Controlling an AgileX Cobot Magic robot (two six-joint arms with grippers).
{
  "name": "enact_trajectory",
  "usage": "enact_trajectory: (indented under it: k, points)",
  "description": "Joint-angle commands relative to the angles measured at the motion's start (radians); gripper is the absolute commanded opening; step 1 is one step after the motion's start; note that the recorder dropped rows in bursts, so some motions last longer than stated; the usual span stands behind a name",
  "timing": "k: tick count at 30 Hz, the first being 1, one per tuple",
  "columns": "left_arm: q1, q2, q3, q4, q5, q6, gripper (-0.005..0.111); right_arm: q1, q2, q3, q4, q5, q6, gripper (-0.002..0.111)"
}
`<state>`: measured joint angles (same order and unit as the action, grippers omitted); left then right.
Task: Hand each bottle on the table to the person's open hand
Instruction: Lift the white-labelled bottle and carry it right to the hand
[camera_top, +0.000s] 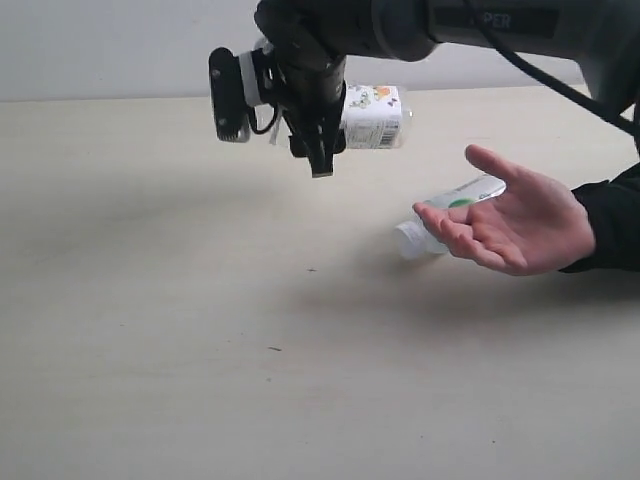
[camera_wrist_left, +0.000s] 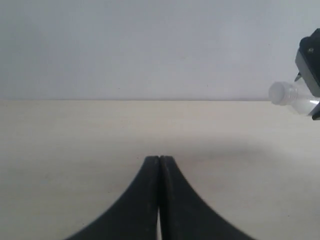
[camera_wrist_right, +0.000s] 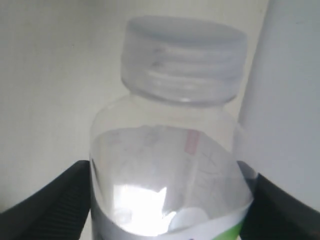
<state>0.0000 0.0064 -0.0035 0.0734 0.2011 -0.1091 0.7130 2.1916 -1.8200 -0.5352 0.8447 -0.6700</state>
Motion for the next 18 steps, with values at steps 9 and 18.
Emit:
enact_trajectory:
  k: [9,18]
  points:
    - [0.0,-0.006,0.003,0.003,-0.002,0.0,0.0,0.031,-0.286,-0.013,0.137,0.187,0.448,0.0]
    - [0.0,-0.006,0.003,0.003,-0.002,0.0,0.0,0.011,-0.454,0.012,0.273,0.376,0.637,0.0]
